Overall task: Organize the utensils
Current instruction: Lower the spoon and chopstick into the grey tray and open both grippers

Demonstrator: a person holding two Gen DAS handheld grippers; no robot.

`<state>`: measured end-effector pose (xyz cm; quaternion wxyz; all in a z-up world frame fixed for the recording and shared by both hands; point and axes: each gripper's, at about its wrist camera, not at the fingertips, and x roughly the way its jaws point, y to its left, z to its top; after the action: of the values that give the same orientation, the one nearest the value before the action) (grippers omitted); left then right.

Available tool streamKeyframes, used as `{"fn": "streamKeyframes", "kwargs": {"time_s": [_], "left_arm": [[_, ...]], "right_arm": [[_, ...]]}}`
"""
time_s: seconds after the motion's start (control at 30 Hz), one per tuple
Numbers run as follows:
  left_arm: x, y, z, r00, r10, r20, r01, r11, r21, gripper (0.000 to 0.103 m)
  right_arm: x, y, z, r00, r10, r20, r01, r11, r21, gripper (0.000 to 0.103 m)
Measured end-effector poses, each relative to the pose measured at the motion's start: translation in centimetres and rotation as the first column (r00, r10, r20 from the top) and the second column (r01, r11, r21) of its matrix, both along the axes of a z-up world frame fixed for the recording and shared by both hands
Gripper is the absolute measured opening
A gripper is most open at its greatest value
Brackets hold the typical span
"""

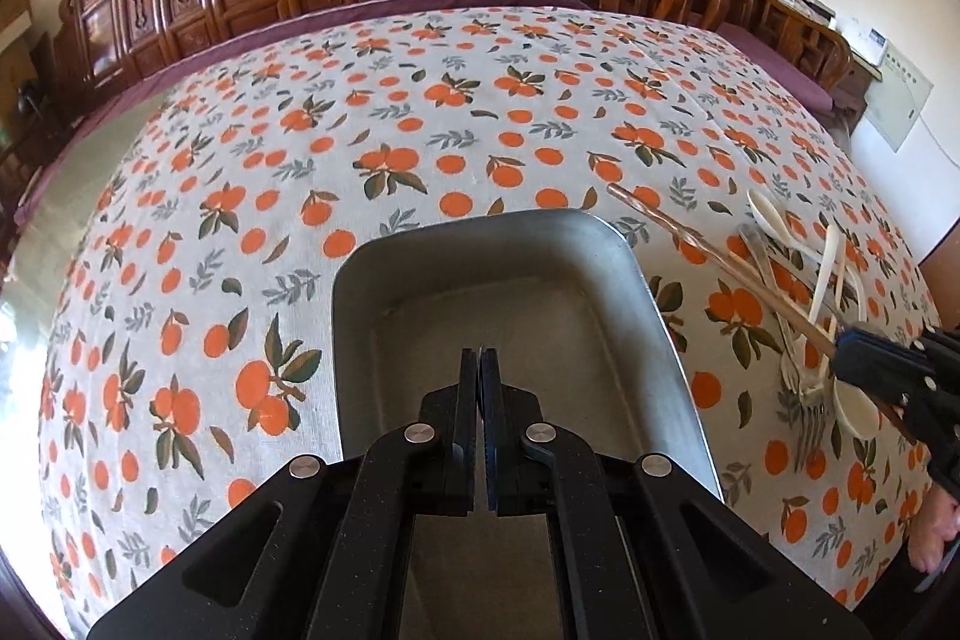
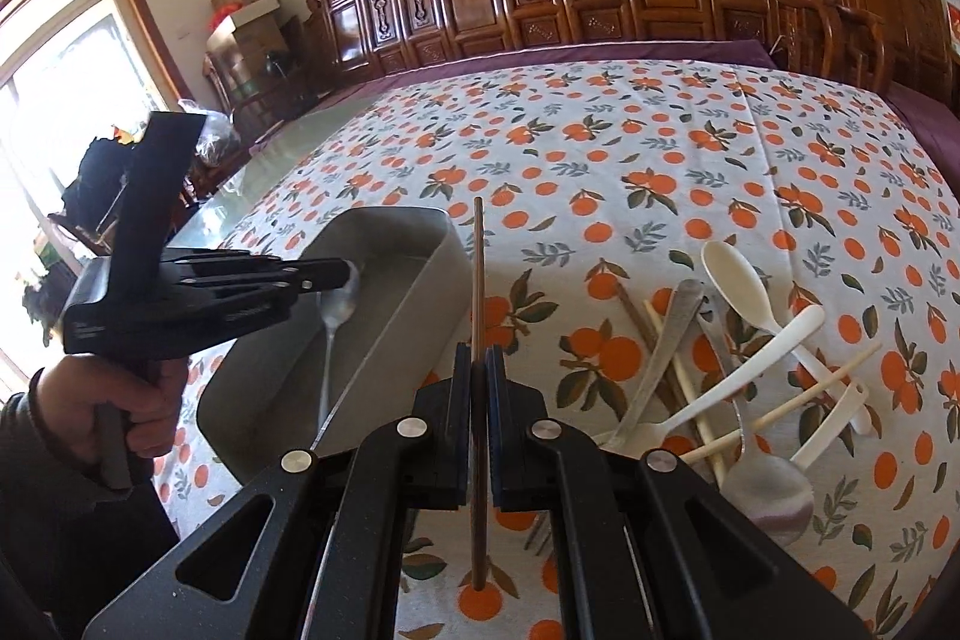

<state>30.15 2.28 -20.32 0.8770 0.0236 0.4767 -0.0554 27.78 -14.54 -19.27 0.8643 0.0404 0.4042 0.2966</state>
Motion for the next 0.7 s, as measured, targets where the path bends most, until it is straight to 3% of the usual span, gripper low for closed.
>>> {"fn": "streamKeyframes", "kwargs": {"time_s": [0.2, 0.7], "left_arm": [[0.6, 0.4, -0.7, 1.0, 0.014, -0.027, -0.015, 0.999, -0.038, 0.002], [-1.6, 4.6, 3.7, 0.99, 0.1, 0.1, -0.095, 0.994, -0.048, 0.004]], "right_arm": [[-0.7, 1.2, 0.4, 1.0, 0.018, 0.016, -0.018, 1.0, -0.004, 0.006], [-2.5, 5.6, 0.8, 0.999, 0.045, 0.008, -0.045, 0.999, 0.012, 0.006]]}}
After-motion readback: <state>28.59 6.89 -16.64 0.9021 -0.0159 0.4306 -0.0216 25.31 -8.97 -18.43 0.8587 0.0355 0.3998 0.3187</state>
